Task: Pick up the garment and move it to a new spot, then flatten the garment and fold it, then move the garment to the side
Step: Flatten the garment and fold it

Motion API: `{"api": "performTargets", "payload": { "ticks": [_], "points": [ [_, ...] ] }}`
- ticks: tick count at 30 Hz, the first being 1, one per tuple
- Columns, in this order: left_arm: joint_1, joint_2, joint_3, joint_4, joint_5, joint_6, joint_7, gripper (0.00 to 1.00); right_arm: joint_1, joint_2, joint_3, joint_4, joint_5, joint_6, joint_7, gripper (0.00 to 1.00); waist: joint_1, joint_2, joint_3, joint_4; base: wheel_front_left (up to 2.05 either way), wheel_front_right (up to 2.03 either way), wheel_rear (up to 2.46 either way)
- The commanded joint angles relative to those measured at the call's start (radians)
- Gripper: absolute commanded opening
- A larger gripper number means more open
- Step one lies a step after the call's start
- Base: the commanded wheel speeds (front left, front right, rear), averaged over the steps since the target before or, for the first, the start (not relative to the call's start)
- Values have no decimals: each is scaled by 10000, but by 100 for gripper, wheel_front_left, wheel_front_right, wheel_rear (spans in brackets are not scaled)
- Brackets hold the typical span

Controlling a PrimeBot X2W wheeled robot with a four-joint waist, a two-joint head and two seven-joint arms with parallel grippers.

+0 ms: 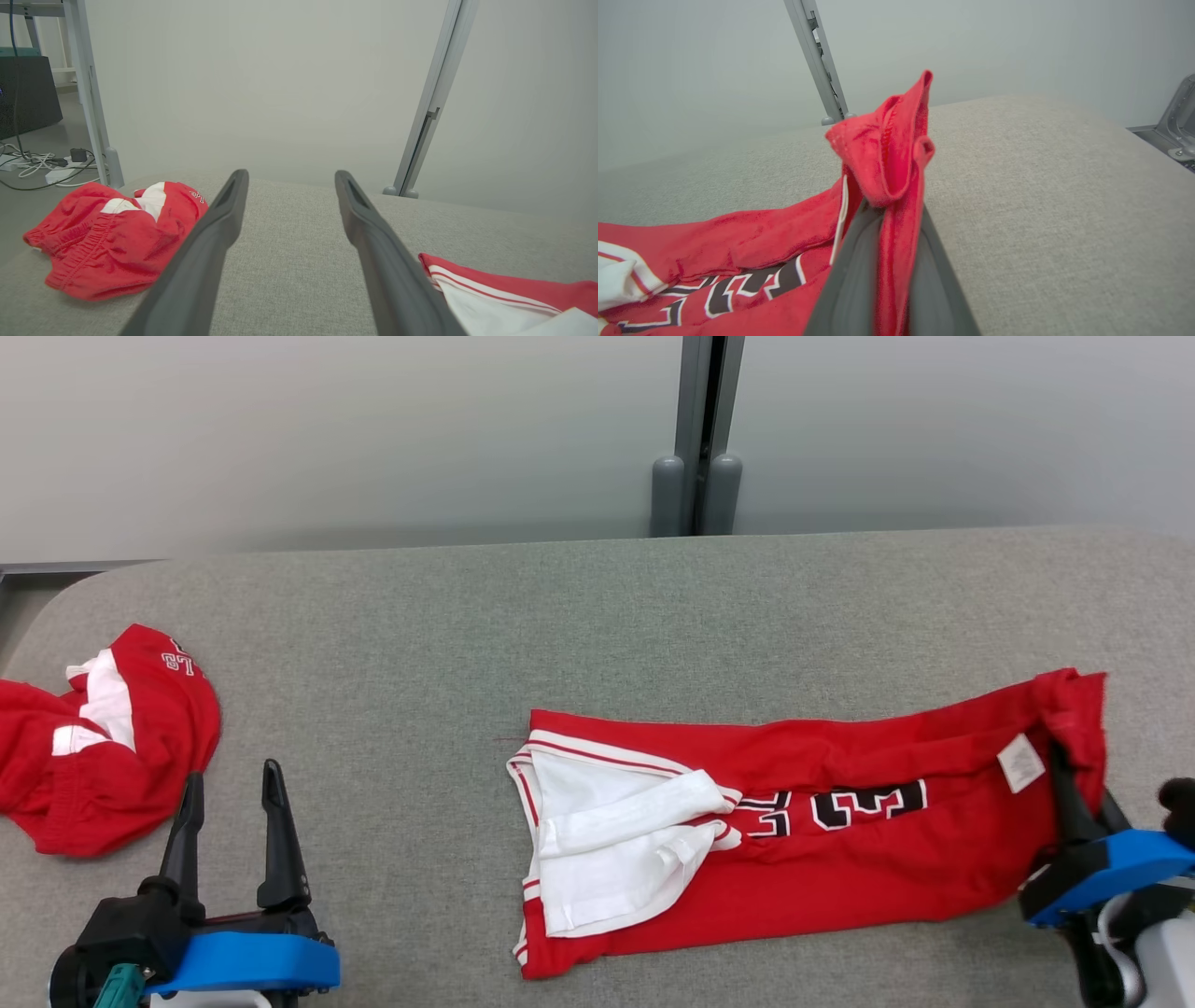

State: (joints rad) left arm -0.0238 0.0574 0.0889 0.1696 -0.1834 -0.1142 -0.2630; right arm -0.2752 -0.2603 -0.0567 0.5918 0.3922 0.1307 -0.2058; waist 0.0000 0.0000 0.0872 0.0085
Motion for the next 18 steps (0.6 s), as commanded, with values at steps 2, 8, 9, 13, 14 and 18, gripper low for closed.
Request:
{"api": "performTargets", "payload": {
  "ticks": [2,8,9,13,14,18],
  "points": [
    [56,-15,52,35,55,-29,-24,100,214,221,158,-403,-127,2,84,0,0,0,-25,11,0,0,0],
    [112,-49,3,93,89,-87,-24,100,536,913,859,-1846,-384,2,609,0,0,0,-91,99,0,0,0],
    [124,-52,-23,114,97,-76,-24,100,578,1052,1041,-2044,-418,2,725,0,0,0,-104,118,0,0,0],
    [58,-60,-158,179,121,-107,-24,100,642,1473,1591,-2577,-508,2,1032,0,0,0,-95,256,0,0,0],
    [-4,-62,-205,201,119,-111,-24,100,640,1569,1729,-2660,-525,2,1092,0,0,0,-67,311,0,0,0],
    [-222,-64,-278,256,99,-124,-24,100,402,1871,2313,-2728,-520,2,1195,0,0,0,68,514,0,0,0]
  ]
}}
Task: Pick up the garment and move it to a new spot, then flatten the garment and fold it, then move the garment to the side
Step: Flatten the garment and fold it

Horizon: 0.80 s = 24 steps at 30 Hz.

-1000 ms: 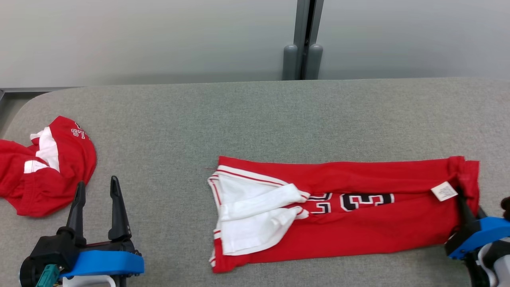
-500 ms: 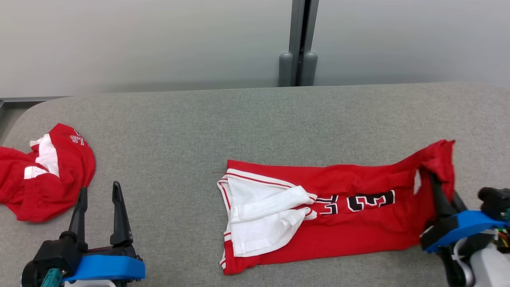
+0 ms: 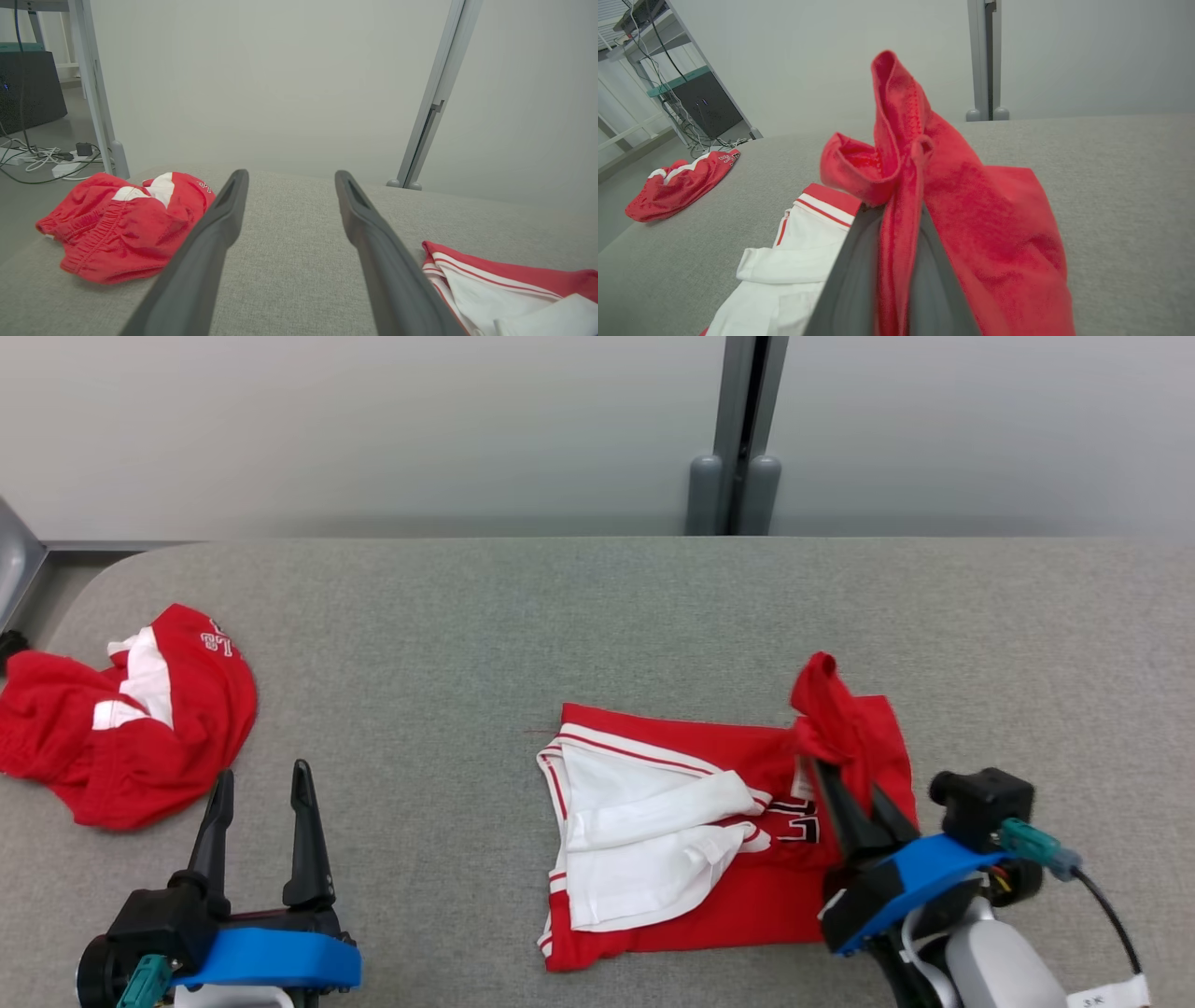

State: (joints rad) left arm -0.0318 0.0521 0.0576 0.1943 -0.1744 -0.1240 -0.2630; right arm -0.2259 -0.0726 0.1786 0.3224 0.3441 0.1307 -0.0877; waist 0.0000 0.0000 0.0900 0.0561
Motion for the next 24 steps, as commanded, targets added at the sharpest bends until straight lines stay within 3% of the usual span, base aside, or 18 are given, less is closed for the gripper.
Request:
{"api": "performTargets", "payload": {
  "ticks": [1,10,24],
  "points": [
    [-178,-12,9,19,7,-32,-24,100,-177,53,120,-5,-5,2,9,0,0,0,77,92,0,0,0],
    [-529,-21,-292,175,-15,-74,-24,100,-943,215,1791,563,809,2,-366,0,0,0,383,581,0,0,0],
    [-1019,-22,-698,337,-194,-63,-24,100,-2064,216,3187,2007,2287,2,-1361,0,0,0,776,999,0,0,0]
  ]
}}
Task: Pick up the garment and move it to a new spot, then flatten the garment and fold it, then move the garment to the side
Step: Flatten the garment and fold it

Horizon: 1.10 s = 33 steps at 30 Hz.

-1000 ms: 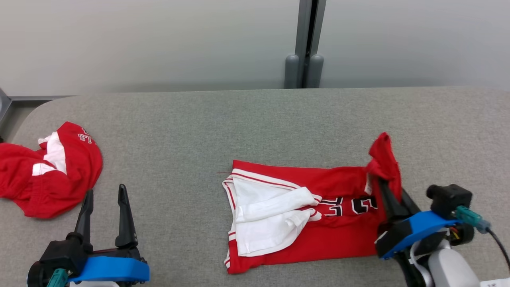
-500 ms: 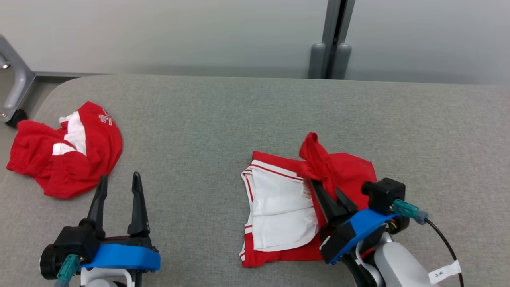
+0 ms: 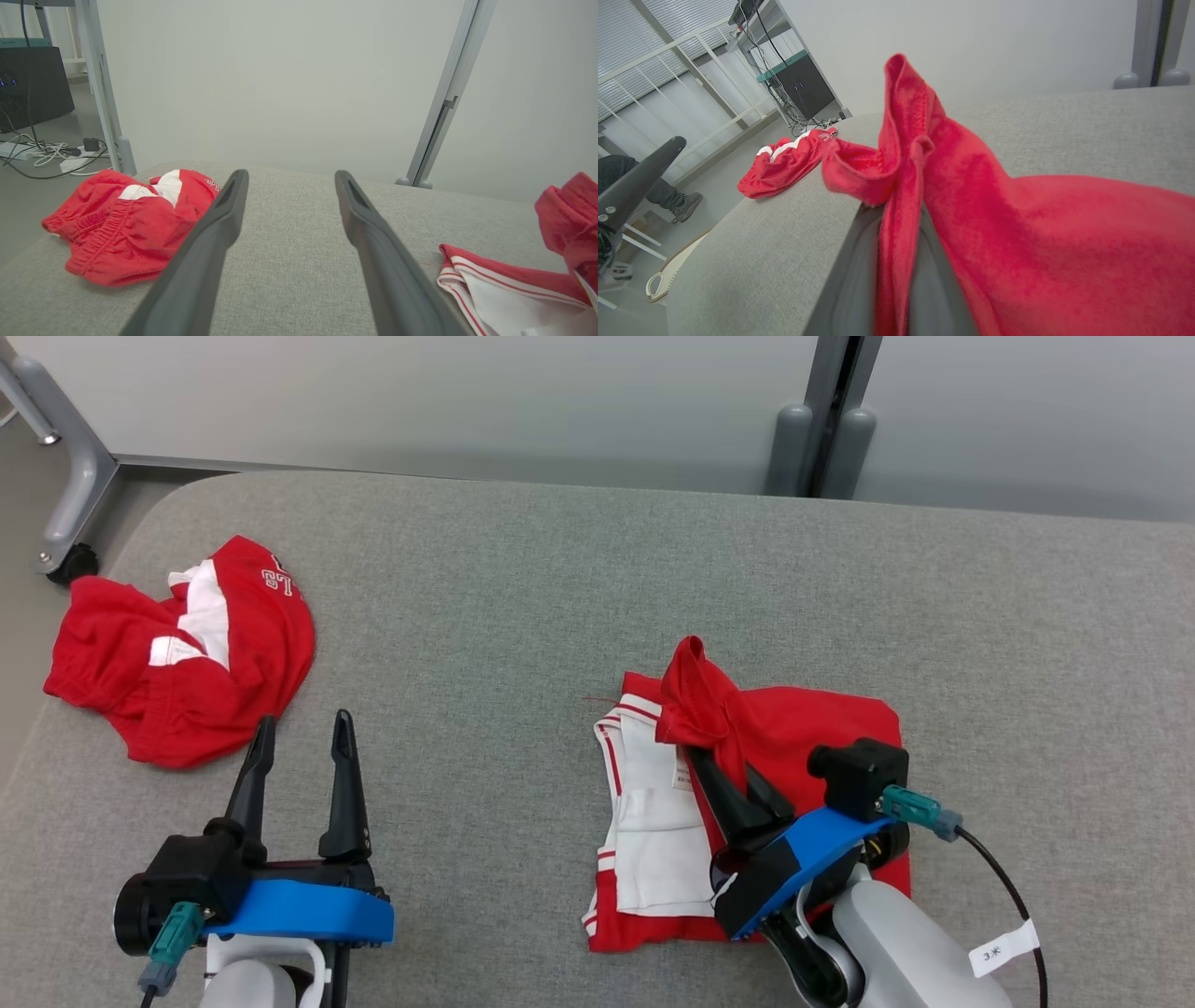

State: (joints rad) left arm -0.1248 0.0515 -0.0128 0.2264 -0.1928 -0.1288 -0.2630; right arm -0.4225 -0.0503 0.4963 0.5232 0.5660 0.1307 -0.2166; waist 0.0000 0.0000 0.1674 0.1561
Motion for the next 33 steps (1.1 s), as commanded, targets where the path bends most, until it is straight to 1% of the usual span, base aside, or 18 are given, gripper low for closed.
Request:
{"api": "performTargets", "payload": {
  "ticks": [1,2,3,7,9,13,16,19,26,27,29,30,31,33],
  "points": [
    [-106,-16,9,24,-26,-16,-24,100,-145,-5,108,89,173,2,-99,19,0,0,11,-4,0,0,0],
    [-114,-16,7,31,-33,-16,-24,100,-205,-6,230,202,265,2,-138,55,0,0,11,-13,0,0,0],
    [-119,-16,6,40,-38,-17,-24,100,-264,-5,354,296,358,2,-142,100,0,0,7,-25,0,0,0],
    [-58,-17,94,72,-69,-15,-24,100,-383,-7,761,547,525,2,-231,100,0,0,-90,-178,0,0,0],
    [5,-17,137,85,-79,-12,-24,100,-446,-10,822,584,433,2,-304,100,0,0,-184,-289,0,0,0],
    [142,-17,201,78,-52,-10,-24,100,-371,-15,619,463,86,2,-392,100,0,0,-378,-559,0,0,0],
    [196,-16,262,49,-10,-9,-24,100,-242,-13,18,293,-461,2,-424,100,0,0,-532,-791,0,0,0],
    [367,-14,341,42,37,-3,-24,100,66,-102,-849,-11,-1159,2,-469,100,0,0,-707,-1028,0,0,0],
    [715,-13,524,120,177,19,-24,100,1205,-414,-2790,-1118,-2234,2,-481,100,0,0,-1124,-1440,0,0,0],
    [715,-13,524,120,177,19,-24,100,1205,-414,-2790,-1118,-2234,2,-481,100,0,0,-1124,-1440,0,0,0],
    [827,-13,562,163,251,61,-24,100,1600,-473,-3236,-1415,-2532,2,-481,100,0,0,-1244,-1520,0,0,0],
    [931,-15,602,171,308,90,-24,100,1982,-472,-3638,-1704,-2762,2,-428,100,0,0,-1361,-1584,0,0,0],
    [931,-15,602,171,308,90,-24,100,1982,-472,-3638,-1704,-2762,2,-428,100,0,0,-1361,-1584,0,0,0],
    [1059,-16,629,206,374,122,-24,100,2369,-405,-4024,-2002,-2933,2,-300,100,0,0,-1464,-1606,0,0,0]
  ]
}}
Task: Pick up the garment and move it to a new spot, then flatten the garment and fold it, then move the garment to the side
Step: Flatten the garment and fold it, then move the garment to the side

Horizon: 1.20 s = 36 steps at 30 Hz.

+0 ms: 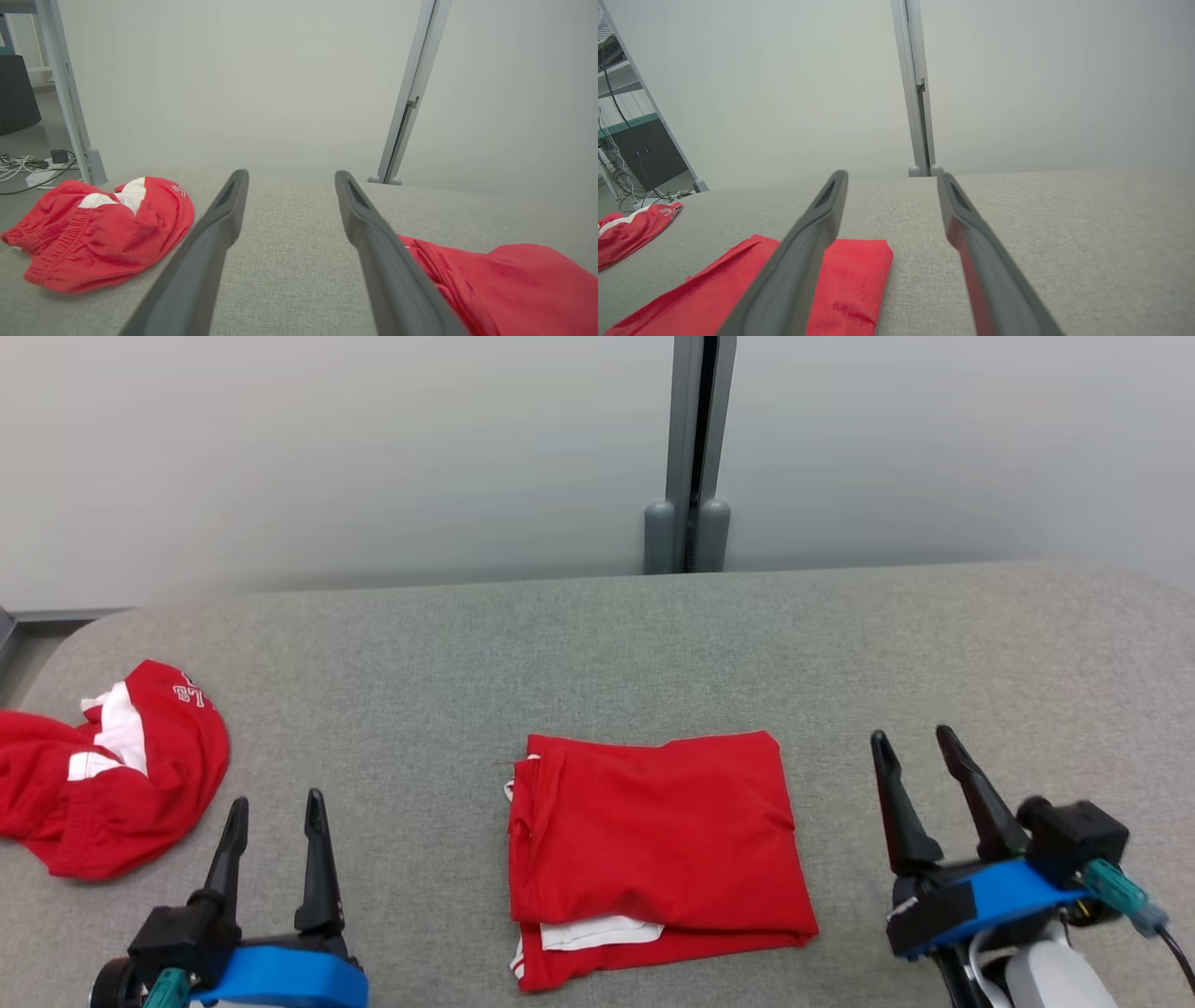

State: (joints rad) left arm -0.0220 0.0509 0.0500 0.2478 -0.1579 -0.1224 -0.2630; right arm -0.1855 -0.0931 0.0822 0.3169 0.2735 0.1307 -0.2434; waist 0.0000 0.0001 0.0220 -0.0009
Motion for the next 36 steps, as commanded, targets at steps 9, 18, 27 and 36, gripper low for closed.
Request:
{"api": "performTargets", "payload": {
  "ticks": [9,18,27,36],
  "points": [
    [498,166,25,142,378,265,-24,100,1262,309,-781,-1223,-385,2,561,100,0,-1,-320,6,0,0,0],
    [852,257,-66,-274,453,498,136,100,2106,422,-1114,-1944,-854,2,1081,100,0,-1,-466,271,0,0,0],
    [969,315,-156,-521,414,601,336,100,2339,429,-1172,-2123,-806,2,1351,100,0,-1,-473,402,0,0,0],
    [981,350,-183,-580,325,676,359,100,2230,430,-1178,-1871,-764,2,1467,100,0,-1,-428,387,0,0,0]
  ]
}}
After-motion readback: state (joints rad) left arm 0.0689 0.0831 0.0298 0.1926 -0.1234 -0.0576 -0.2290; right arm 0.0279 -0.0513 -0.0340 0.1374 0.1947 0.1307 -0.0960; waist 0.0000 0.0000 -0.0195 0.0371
